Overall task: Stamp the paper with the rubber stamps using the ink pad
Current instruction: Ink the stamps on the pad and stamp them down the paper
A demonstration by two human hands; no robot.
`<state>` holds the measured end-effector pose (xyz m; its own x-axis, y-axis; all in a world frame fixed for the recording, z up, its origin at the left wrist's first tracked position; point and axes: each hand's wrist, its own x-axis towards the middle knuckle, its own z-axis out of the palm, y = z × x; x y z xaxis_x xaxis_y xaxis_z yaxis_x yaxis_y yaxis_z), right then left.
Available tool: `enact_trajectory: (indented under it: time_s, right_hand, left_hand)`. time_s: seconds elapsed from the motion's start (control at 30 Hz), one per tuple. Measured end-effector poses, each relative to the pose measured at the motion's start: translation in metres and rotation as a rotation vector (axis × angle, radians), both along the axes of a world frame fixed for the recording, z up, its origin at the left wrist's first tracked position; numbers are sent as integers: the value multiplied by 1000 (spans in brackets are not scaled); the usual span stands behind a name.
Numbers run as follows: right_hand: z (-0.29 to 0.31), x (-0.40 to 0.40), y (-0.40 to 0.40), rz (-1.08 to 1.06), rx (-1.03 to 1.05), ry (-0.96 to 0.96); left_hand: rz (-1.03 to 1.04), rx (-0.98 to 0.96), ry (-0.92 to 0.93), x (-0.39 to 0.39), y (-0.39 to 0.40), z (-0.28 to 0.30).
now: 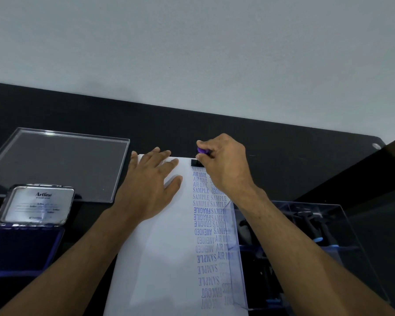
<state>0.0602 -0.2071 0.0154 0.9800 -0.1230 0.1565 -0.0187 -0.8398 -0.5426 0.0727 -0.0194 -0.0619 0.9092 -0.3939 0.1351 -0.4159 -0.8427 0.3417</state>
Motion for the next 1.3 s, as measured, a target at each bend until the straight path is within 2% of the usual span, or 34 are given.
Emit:
enact_trajectory:
  time_s: [0.23,1.3]
  right_hand:
    - [-1,1,3,3,-55,-26]
    - [0,0,1,11,-56,-40]
  left_hand:
    - [-2,3,-14,0,0,-1]
    - [3,8,-9,0,0,-3]
